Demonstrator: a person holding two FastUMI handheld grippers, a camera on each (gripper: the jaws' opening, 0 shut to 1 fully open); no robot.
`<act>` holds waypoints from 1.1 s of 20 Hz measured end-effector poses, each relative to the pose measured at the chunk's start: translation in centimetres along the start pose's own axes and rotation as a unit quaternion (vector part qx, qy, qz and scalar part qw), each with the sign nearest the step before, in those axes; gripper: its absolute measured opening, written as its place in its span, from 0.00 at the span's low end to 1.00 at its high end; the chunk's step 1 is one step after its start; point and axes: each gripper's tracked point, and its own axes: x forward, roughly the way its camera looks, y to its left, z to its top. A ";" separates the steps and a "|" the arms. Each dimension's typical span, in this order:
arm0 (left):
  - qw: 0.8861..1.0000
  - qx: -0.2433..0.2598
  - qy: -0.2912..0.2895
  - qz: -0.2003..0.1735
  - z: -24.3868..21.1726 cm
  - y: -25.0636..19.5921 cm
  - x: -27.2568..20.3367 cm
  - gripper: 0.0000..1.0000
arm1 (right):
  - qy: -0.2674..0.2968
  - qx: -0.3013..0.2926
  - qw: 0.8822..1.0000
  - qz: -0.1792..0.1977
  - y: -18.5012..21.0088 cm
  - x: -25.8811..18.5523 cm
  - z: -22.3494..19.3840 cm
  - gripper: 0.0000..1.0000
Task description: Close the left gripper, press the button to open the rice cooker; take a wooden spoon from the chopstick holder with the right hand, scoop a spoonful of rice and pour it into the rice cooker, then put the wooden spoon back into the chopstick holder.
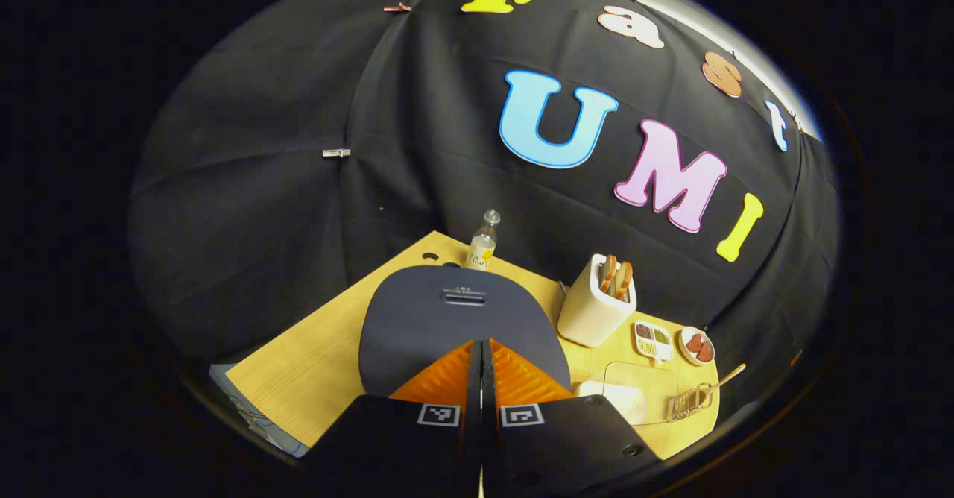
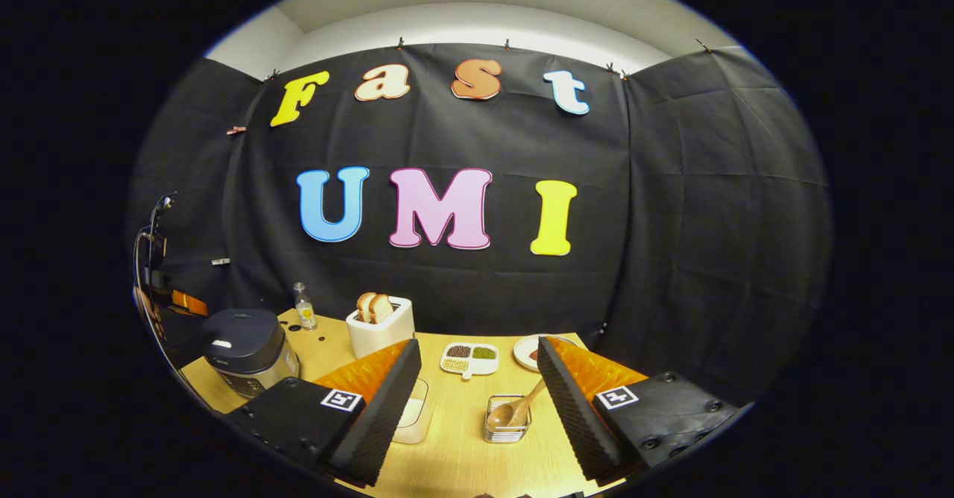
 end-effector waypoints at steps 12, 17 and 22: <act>0.995 0.063 0.065 -0.045 -5.2 -0.8 2.2 0.06 | 0.032 0.037 0.994 -0.094 -1.2 -4.6 -2.8 0.98; 0.994 0.082 0.059 -0.033 -5.6 -0.7 2.2 0.07 | 0.037 0.038 0.993 -0.105 -0.9 -5.0 -3.5 0.98; 0.991 0.119 0.060 -0.009 -6.3 -0.6 2.4 0.07 | 0.056 0.048 0.993 -0.089 -1.2 -2.9 -4.9 0.98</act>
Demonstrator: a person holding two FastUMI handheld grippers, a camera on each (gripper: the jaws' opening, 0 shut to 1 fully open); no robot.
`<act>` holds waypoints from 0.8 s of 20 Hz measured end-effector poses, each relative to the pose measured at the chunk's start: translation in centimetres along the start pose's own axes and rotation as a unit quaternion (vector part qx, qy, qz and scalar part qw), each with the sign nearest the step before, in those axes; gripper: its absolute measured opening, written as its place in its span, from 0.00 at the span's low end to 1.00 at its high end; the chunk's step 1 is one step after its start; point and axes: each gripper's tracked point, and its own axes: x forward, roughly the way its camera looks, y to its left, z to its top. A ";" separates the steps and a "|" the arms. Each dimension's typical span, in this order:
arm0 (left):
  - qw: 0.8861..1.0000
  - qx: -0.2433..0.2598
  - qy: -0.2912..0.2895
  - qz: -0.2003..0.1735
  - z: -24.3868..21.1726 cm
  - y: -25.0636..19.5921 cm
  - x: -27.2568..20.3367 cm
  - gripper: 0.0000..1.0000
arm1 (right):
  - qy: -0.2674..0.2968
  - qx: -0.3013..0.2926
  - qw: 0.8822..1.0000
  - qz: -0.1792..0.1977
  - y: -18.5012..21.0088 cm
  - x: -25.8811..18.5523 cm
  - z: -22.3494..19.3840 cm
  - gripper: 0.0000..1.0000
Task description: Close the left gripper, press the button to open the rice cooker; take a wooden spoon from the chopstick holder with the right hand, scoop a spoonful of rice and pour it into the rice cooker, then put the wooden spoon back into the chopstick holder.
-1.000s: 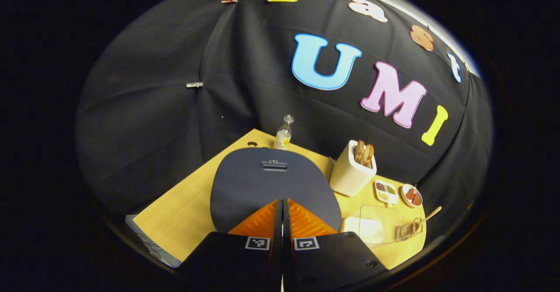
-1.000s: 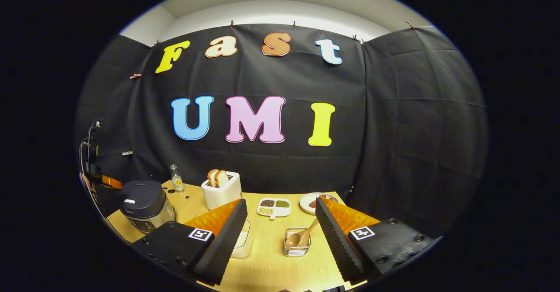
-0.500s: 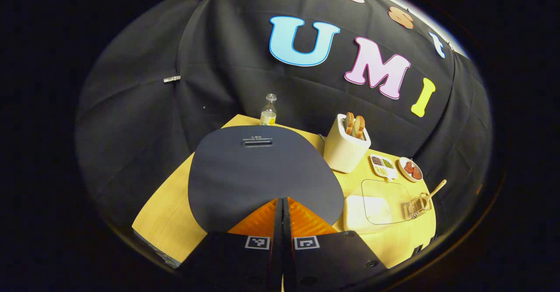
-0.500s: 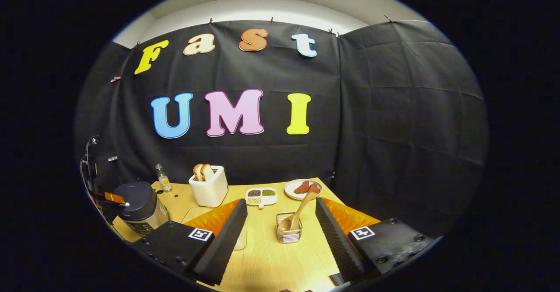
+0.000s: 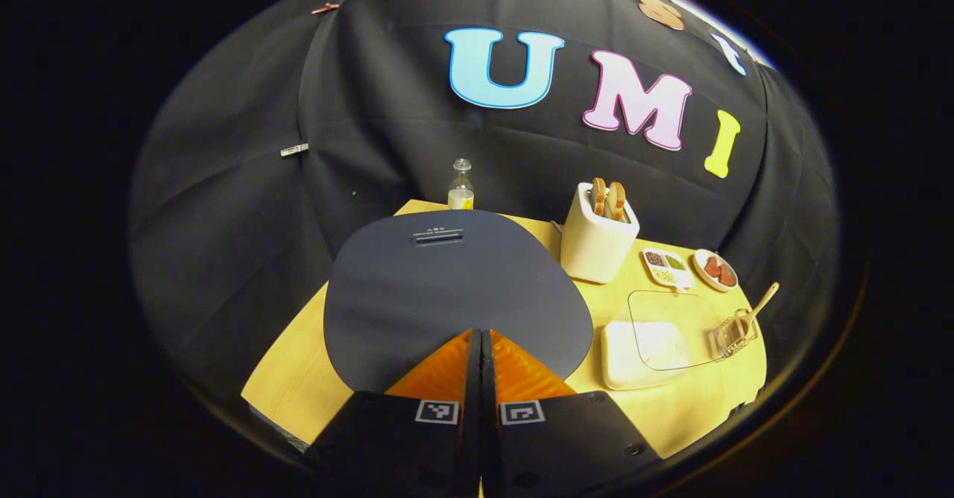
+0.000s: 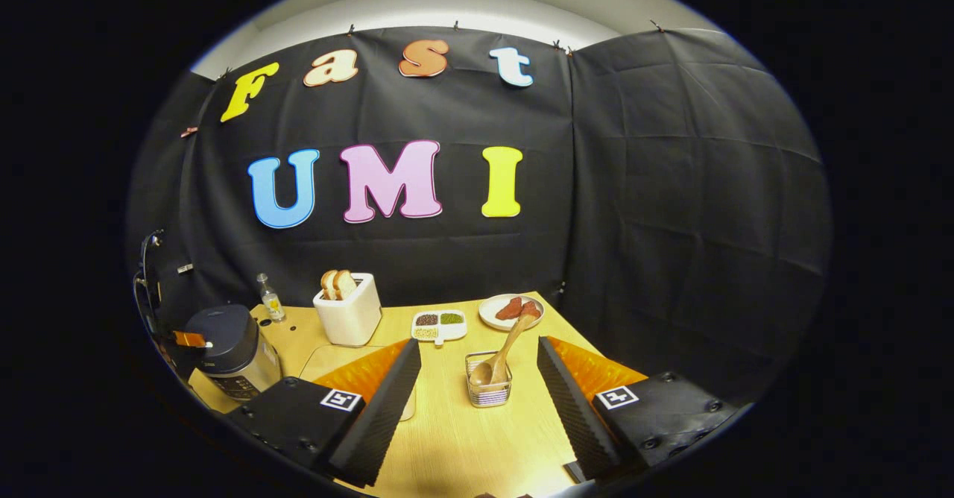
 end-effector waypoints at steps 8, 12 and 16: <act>0.995 -0.053 -0.067 0.047 4.0 0.4 -2.8 0.06 | 0.005 -0.007 1.000 0.026 -3.0 5.3 0.4 0.98; 0.979 -0.040 -0.171 0.106 11.1 0.4 -8.2 0.08 | 0.012 -0.004 1.000 0.027 -5.7 9.1 0.3 0.98; 0.976 -0.060 -0.184 0.100 11.3 -3.0 -11.0 0.12 | 0.029 0.005 0.999 0.034 -7.6 12.9 -0.7 0.98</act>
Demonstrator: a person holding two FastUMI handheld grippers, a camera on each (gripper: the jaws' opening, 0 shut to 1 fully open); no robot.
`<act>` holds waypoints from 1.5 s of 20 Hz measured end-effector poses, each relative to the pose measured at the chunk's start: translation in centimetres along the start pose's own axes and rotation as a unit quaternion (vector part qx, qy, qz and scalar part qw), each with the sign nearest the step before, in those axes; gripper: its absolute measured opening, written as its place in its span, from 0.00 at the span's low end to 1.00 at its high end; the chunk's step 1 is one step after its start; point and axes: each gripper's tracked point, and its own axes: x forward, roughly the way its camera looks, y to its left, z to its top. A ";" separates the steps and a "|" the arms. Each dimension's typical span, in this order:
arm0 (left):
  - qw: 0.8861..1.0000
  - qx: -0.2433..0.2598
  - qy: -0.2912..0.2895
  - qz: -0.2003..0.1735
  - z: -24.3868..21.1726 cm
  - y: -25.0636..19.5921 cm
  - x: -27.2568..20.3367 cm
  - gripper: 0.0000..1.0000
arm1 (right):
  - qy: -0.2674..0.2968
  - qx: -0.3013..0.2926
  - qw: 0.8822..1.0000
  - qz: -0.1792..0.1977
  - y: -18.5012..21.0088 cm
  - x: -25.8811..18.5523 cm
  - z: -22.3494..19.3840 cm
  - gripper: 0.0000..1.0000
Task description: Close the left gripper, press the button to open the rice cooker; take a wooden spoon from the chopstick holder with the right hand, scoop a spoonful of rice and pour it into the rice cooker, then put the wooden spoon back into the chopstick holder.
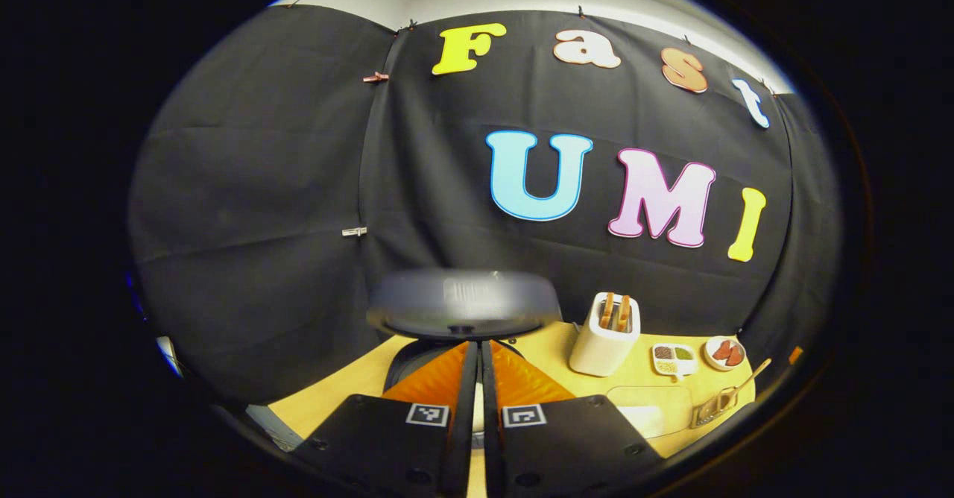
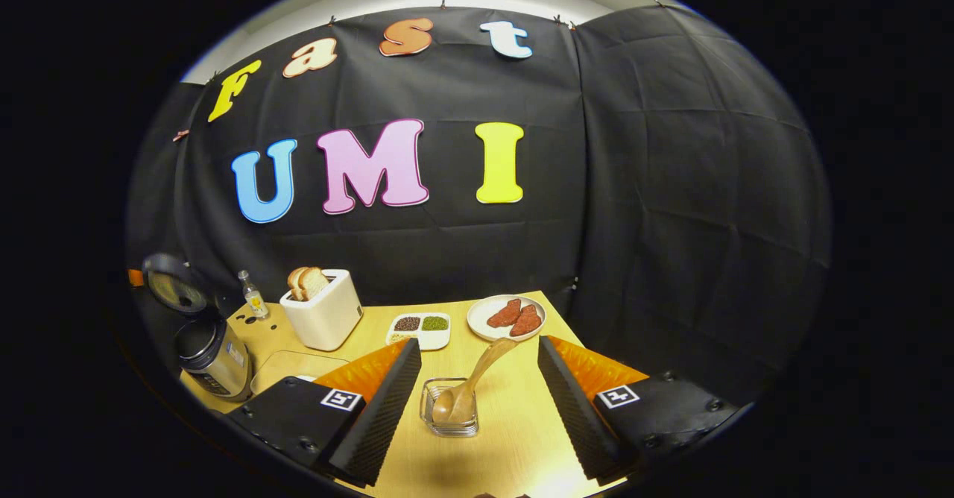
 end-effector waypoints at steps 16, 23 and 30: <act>0.998 -0.021 0.051 0.012 -8.9 -3.0 -5.2 0.96 | 0.162 0.040 0.984 0.059 0.8 11.5 -11.0 0.98; 0.996 -0.001 0.090 -0.001 -11.7 -5.3 -5.2 0.96 | 0.201 0.096 0.973 0.053 1.4 15.3 -13.8 0.86; 0.987 -0.028 0.150 -0.049 -16.6 -7.7 -7.1 0.96 | 0.228 0.124 0.965 0.038 2.5 14.8 -14.1 0.18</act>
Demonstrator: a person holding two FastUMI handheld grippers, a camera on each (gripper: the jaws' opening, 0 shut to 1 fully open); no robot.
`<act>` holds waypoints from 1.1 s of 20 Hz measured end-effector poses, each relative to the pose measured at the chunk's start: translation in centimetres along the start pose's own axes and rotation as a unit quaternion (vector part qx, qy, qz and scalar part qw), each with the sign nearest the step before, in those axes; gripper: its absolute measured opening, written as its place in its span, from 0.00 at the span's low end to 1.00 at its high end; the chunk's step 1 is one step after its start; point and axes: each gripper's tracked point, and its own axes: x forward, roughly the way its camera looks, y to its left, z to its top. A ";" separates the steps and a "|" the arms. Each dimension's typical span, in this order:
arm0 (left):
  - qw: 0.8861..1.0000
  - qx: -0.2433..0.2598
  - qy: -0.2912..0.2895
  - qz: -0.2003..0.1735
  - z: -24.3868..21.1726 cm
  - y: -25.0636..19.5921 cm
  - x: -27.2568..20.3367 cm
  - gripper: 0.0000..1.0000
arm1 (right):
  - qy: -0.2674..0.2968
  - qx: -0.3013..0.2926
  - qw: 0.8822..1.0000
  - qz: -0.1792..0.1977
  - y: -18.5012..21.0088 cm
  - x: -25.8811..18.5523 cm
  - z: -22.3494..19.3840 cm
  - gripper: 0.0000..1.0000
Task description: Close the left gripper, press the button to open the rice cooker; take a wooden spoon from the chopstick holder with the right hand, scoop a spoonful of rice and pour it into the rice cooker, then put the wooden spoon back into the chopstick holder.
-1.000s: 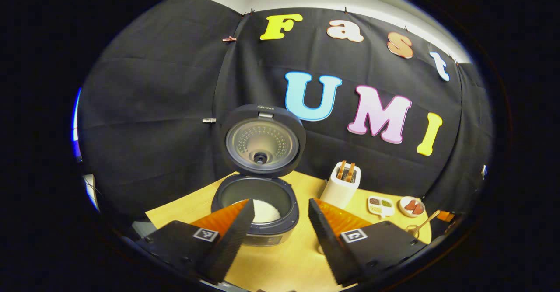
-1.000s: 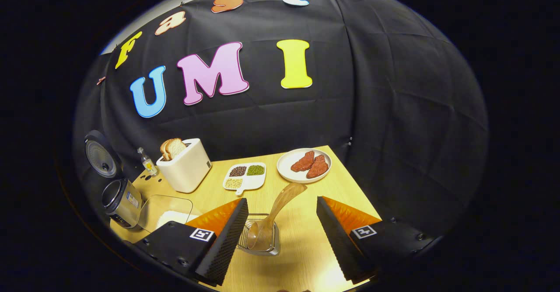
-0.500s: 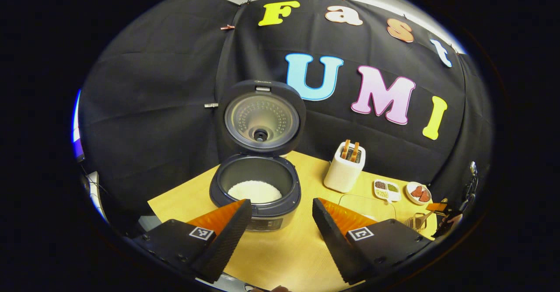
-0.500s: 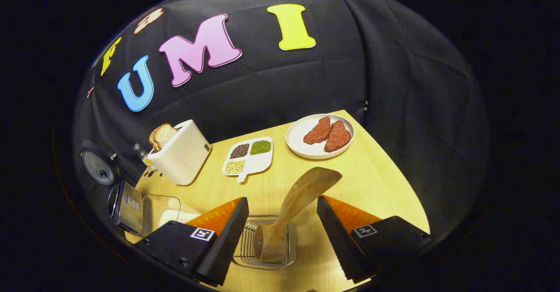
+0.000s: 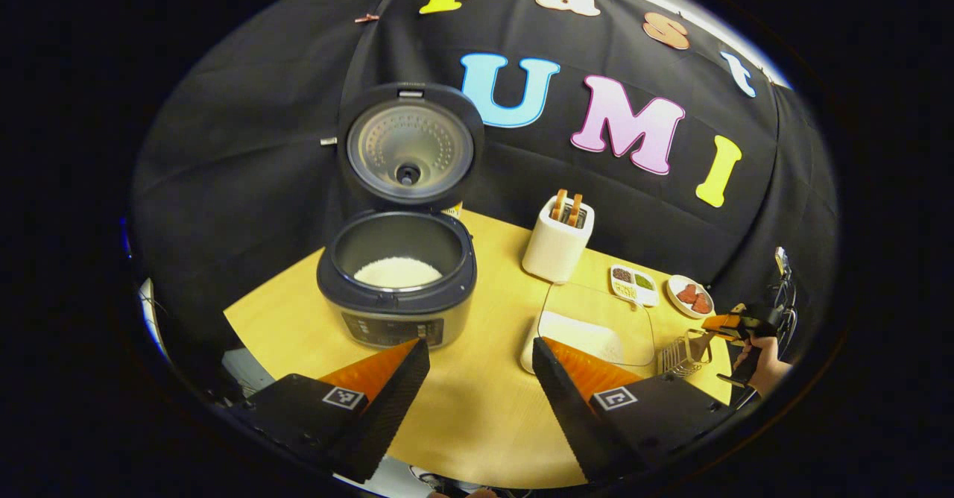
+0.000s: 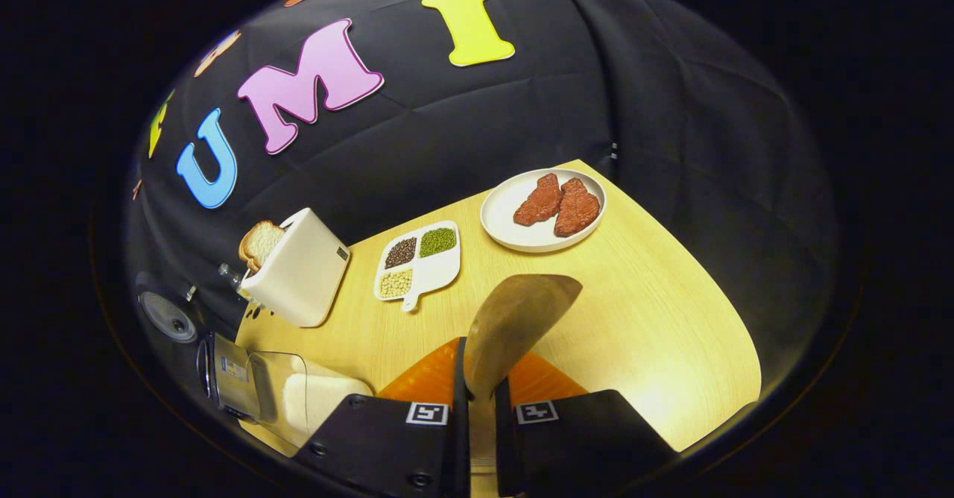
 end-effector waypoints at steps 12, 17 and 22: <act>0.997 0.028 -0.043 -0.053 3.1 3.7 -1.3 0.96 | -0.110 -0.085 0.990 0.022 8.3 -8.9 7.1 0.10; 0.996 0.041 -0.043 -0.069 2.5 5.9 -1.2 0.96 | -0.123 -0.121 0.983 0.063 15.1 -10.3 6.0 0.10; 0.997 0.031 -0.028 -0.061 1.0 8.0 -0.7 0.96 | -0.125 -0.170 0.974 0.086 20.3 -8.6 2.4 0.10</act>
